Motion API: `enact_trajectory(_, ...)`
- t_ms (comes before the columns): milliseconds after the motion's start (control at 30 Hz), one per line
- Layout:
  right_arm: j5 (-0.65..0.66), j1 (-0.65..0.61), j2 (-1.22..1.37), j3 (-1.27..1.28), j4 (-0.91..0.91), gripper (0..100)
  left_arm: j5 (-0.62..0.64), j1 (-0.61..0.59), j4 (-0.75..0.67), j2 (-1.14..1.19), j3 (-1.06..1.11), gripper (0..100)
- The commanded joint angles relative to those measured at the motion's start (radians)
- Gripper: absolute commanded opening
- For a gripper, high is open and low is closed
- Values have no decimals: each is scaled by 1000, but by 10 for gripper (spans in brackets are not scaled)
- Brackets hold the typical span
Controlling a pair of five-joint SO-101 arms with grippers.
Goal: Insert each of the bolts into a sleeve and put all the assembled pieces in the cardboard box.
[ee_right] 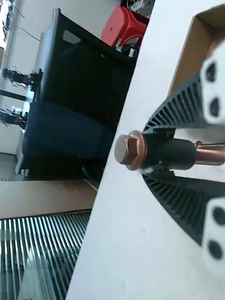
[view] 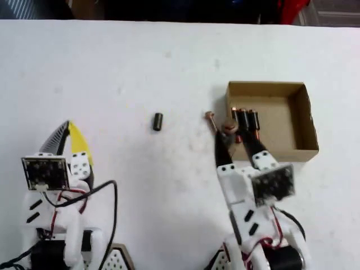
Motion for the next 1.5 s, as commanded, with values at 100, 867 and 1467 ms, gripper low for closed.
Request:
enact_trajectory(100,14,68,216,-218,-4,17,-6,-4,5,-24,29,24)
enact_trajectory(867,89,406,1420,-476,-394,17,-2,-2,-3,-24,450,24)
enact_trajectory(1467,94,530,2226,-1214,-45,19,-6,-2,-3,-24,483,24)
